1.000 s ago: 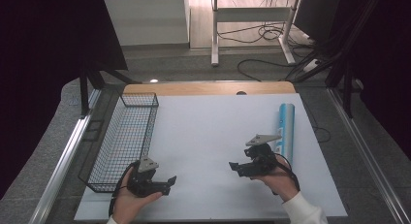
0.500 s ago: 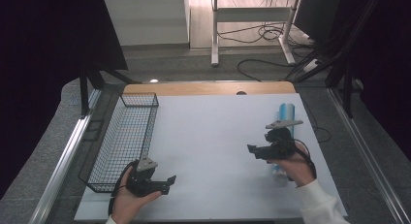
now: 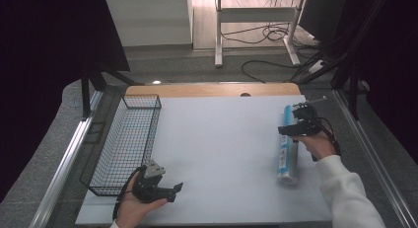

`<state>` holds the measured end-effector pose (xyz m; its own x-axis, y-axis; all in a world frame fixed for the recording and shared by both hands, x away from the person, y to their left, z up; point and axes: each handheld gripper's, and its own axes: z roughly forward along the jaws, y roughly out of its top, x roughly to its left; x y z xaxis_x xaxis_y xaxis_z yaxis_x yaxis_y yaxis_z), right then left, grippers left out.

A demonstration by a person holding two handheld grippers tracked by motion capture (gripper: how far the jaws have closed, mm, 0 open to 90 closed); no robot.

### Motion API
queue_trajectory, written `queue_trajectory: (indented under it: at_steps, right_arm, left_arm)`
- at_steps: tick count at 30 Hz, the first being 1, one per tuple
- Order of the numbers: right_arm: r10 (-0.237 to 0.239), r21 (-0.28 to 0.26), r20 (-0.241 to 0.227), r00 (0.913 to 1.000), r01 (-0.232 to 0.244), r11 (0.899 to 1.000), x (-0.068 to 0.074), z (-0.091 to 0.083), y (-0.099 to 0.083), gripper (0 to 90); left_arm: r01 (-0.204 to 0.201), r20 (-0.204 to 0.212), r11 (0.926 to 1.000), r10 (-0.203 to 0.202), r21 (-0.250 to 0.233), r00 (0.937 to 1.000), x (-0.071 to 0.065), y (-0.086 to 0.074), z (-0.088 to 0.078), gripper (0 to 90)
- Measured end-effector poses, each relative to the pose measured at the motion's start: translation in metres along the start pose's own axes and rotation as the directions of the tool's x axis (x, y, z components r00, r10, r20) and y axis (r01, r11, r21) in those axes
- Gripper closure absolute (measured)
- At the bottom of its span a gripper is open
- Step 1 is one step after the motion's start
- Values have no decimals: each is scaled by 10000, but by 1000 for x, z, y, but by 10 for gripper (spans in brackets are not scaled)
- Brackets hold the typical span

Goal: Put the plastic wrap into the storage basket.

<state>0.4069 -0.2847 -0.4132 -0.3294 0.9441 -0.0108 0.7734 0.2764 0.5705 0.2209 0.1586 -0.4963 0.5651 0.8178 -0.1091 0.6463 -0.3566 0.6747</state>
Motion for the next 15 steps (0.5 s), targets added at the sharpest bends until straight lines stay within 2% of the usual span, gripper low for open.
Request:
queue_trajectory:
  at_steps: [7, 12, 14, 15]
  right_arm:
    - [779, 620, 205, 9968, -790, 9949, -21, 17, 4, 211]
    - [1360, 1031, 443, 9897, -1399, 9848, -31, 32, 6, 203]
    - [1737, 1217, 525, 9834, -1790, 9763, -36, 42, 5, 199]
    - [1737, 1217, 525, 9834, -1790, 9763, -36, 42, 5, 199]
  left_arm:
    - [16, -104, 10000, -15, 40, 9999, 0, -1, 1, 148]
    - [51, -186, 10000, -50, 37, 9998, 0, -3, 0, 148]
    - [63, -204, 10000, -62, 44, 9998, 1, -3, 0, 148]
    - [61, -215, 10000, -60, 48, 9998, 2, -3, 0, 148]
